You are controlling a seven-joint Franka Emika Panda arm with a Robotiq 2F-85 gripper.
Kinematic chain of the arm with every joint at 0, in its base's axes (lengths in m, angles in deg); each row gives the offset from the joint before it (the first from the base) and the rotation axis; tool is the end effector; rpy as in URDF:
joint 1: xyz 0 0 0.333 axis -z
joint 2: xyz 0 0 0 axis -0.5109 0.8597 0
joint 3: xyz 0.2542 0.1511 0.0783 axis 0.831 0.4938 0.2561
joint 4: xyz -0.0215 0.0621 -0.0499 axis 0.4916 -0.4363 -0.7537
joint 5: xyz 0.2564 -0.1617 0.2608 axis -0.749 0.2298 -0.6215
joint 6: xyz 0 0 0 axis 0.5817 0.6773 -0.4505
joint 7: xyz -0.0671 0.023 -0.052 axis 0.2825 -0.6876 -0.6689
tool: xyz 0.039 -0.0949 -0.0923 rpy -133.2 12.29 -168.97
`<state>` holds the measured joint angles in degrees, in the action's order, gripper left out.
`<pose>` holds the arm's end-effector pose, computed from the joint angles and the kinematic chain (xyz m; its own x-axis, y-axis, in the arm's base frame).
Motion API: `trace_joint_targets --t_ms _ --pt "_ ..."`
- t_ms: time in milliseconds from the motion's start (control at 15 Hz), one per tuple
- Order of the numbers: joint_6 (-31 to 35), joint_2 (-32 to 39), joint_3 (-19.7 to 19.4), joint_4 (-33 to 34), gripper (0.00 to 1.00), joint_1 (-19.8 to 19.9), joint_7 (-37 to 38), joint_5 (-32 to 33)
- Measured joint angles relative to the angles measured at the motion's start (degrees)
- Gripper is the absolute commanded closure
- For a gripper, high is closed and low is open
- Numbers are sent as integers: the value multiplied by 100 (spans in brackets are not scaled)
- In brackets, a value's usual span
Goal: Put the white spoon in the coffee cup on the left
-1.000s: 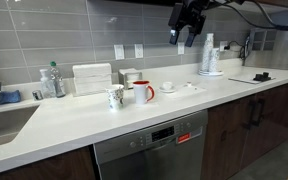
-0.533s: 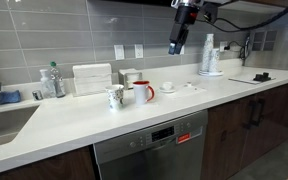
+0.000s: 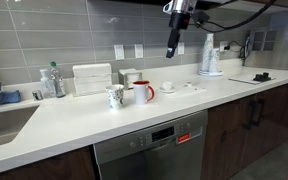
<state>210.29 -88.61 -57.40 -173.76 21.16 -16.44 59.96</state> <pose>0.5136 0.0416 0.4595 0.6070 0.7503 0.2620 0.7744 -0.6324 0.0170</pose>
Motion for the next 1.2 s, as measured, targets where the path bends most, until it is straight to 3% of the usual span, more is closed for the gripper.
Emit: trace_joint_targets --t_ms 533,1200 --pt "5 6 43 16 0 30 -161 -49" --pt "636 1119 -77 364 0 346 -3342 -1862"
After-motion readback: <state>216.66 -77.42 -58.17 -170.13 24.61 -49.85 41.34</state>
